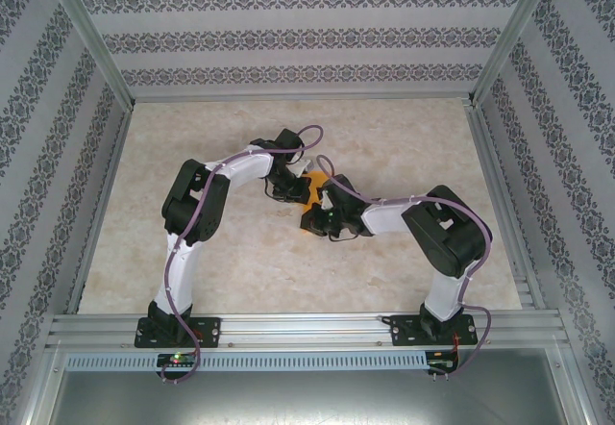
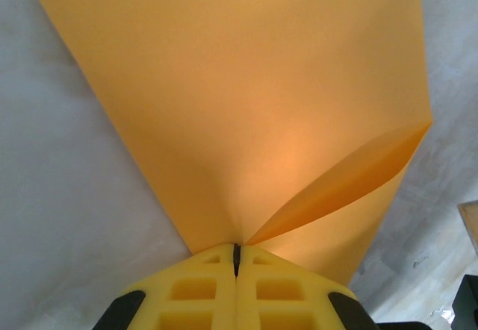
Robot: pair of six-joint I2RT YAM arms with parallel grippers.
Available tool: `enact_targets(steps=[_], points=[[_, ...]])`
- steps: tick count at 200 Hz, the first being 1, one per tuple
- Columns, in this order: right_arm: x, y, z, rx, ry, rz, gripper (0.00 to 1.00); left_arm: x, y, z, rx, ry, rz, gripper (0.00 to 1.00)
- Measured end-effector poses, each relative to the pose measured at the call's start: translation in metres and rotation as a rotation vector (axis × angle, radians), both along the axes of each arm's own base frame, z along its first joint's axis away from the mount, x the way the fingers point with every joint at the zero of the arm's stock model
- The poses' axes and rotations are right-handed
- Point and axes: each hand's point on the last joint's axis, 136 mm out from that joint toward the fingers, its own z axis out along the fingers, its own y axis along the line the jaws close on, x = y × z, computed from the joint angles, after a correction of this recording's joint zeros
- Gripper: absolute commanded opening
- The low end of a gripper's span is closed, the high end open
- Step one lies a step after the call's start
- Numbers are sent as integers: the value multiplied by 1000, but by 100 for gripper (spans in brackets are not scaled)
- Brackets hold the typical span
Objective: Fold a paper plane with a square sheet of paper (pick it up from the middle)
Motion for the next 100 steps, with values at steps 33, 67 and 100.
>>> enact_targets(steps=[33, 67, 100], points=[[-7, 6, -2, -14, 14, 26, 8, 0, 0, 0, -1, 2, 0, 0], [-9, 8, -4, -35, 23, 47, 7, 0, 1, -1, -11, 10, 3, 0], [-9, 8, -4, -44, 34, 52, 7, 0, 1, -1, -12, 9, 0, 0]])
